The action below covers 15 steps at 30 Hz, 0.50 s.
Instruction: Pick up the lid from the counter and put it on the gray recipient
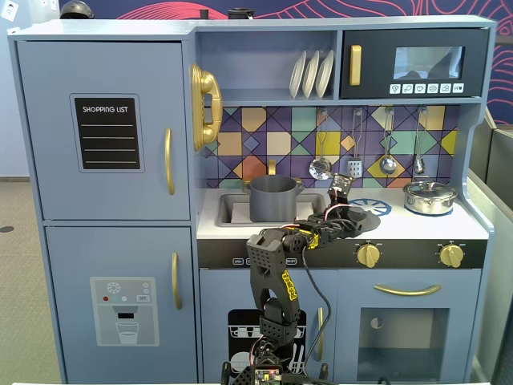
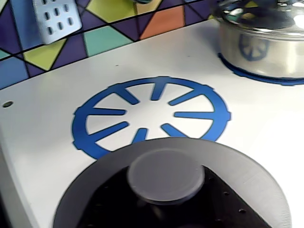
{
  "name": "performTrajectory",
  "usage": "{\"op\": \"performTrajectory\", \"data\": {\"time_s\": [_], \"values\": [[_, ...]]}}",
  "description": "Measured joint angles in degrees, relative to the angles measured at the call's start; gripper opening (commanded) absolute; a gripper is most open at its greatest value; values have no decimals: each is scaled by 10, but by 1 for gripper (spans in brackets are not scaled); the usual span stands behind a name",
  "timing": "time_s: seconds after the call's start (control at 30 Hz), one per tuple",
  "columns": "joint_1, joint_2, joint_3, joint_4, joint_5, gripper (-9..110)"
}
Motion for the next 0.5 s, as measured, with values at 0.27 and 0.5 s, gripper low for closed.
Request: {"op": "performTrajectory", "data": {"time_s": [0.27, 0.5], "values": [[-9, 0, -10, -8, -24, 0], [-32, 3, -75, 7, -53, 0]]}}
